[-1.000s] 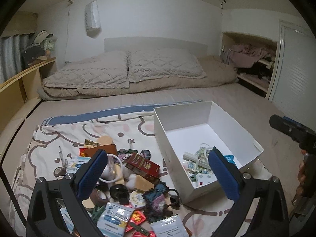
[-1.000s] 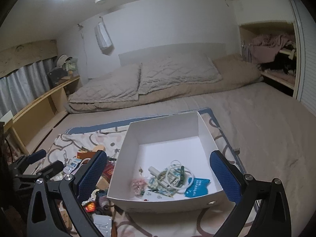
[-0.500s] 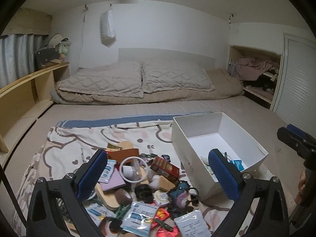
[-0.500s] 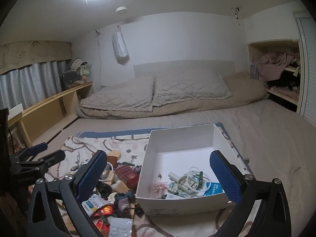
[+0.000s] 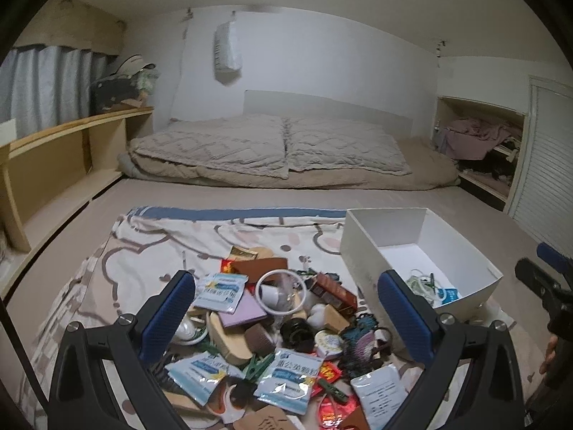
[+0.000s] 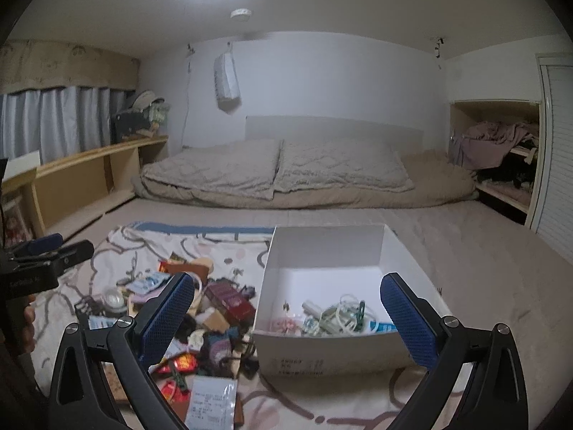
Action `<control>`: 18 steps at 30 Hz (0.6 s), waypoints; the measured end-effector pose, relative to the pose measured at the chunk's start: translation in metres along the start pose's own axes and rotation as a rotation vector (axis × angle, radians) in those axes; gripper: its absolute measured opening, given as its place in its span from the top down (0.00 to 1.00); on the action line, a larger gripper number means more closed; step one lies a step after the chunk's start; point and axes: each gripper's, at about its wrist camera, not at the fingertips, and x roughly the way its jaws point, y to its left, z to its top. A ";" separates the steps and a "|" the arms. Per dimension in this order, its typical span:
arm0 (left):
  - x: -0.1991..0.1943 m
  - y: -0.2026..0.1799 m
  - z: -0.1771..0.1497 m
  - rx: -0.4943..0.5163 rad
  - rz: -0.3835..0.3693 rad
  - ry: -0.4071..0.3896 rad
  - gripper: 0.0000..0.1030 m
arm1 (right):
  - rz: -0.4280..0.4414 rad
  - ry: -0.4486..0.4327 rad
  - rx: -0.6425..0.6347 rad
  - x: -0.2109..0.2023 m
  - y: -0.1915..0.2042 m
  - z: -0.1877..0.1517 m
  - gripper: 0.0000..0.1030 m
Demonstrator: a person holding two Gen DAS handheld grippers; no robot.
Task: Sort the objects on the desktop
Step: 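Withdraw both tools up and back from the white box toward the pile, then move the right tool toward the white medicine packet beside the shoe box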
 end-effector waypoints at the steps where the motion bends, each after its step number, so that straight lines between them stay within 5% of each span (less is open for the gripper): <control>1: 0.001 0.001 -0.005 -0.003 0.015 -0.004 0.00 | 0.001 0.006 0.003 0.001 0.002 -0.004 0.00; 18: 0.033 0.028 -0.058 -0.081 0.064 0.066 0.00 | 0.004 0.105 -0.016 0.034 0.022 -0.072 0.00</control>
